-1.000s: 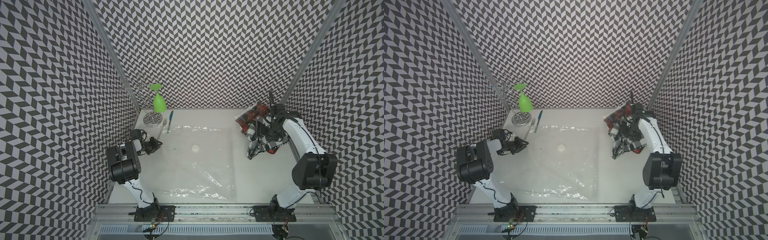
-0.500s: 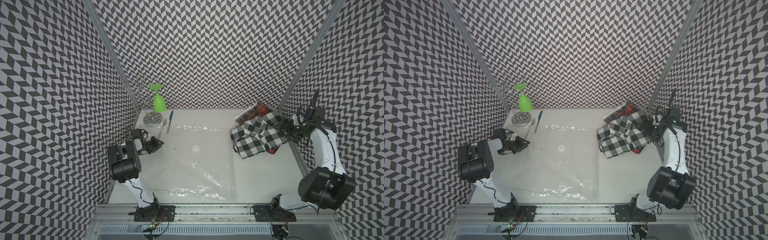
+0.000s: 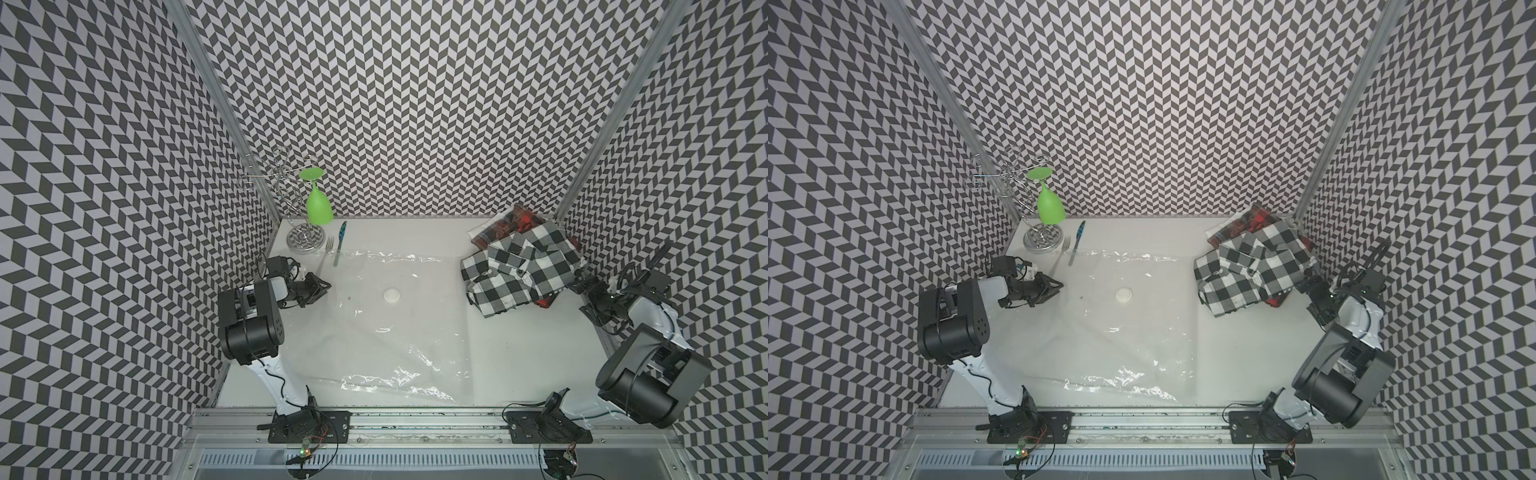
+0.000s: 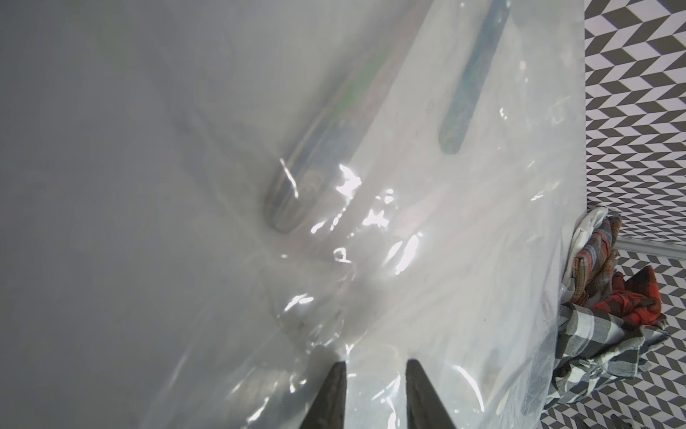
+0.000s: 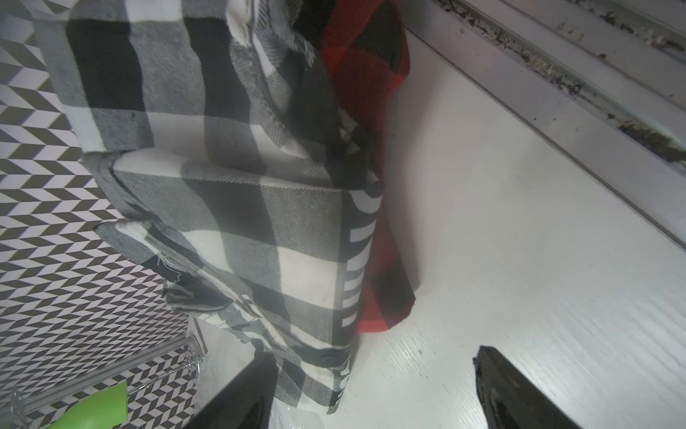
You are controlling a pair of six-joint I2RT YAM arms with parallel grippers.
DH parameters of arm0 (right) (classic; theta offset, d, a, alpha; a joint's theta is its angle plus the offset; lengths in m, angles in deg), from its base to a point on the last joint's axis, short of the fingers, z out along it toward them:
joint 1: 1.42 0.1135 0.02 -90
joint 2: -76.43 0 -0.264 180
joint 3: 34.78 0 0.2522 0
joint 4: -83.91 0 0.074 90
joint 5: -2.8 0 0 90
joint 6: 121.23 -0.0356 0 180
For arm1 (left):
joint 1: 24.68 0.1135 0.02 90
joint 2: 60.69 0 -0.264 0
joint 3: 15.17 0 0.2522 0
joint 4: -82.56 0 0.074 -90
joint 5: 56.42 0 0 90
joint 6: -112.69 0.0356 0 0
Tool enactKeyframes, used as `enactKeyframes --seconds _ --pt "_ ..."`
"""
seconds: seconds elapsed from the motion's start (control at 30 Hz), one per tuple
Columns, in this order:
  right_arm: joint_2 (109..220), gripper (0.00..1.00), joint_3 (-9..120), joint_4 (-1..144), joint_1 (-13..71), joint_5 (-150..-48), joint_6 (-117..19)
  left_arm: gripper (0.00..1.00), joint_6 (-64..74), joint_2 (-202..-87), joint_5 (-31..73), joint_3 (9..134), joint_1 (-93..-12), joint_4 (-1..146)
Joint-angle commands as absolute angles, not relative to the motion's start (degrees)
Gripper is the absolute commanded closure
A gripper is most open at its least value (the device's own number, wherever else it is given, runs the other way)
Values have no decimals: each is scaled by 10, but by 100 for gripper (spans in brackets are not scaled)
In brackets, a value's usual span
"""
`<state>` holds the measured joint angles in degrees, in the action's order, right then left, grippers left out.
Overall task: Take the shirt out of the vacuum bag
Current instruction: Place the shirt at the corner of the board.
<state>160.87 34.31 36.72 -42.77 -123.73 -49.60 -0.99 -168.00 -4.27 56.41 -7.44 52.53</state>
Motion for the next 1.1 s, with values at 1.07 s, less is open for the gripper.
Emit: enactKeyframes --seconds 1.07 --pt "1722 26 247 803 -431 -1385 -659 68 -5 -1722 26 520 -86 455"
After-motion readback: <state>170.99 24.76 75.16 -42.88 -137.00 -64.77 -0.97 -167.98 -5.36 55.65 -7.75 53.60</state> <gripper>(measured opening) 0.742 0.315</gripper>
